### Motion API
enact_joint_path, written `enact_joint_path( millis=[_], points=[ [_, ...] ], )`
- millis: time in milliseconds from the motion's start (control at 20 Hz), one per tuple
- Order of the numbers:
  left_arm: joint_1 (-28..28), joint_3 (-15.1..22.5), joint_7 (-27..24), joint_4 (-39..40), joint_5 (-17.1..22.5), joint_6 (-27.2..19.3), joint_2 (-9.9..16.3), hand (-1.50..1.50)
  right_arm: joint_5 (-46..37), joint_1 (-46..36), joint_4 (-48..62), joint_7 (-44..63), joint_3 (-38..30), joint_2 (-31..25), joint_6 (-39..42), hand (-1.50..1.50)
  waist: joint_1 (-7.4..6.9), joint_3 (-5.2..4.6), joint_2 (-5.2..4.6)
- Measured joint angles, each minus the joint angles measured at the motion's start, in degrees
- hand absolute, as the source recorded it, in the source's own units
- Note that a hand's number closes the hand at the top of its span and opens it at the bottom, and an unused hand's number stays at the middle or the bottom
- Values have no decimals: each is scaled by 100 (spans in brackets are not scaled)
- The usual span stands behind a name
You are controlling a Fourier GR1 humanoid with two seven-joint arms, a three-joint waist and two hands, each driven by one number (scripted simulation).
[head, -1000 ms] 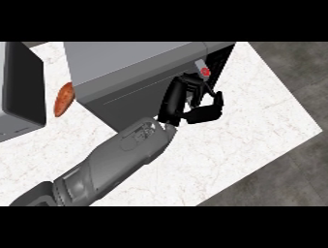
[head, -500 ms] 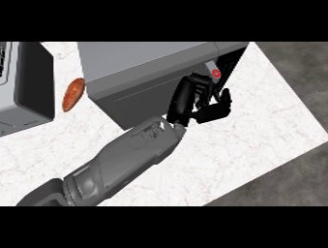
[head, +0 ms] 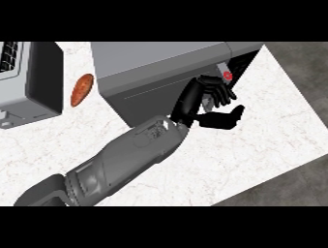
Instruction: Pick up the milk, place it into the microwave and close the microwave
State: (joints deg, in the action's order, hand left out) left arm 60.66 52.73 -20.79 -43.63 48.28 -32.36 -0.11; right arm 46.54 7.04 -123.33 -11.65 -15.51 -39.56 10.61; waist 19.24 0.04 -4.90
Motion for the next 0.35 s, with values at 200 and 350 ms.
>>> enact_joint_path(
  millis=[200, 350],
  points=[
    [4, 95, -59, 23, 85, 206, 4, -150, 73, 88, -94, 63, -131, -22, -52, -150, -114, -7, 24],
    [-2, 150, -123, 28, 144, 338, 4, -150, 124, 150, -174, 101, -206, -31, -74, -150, -191, -8, 31]
  ],
)
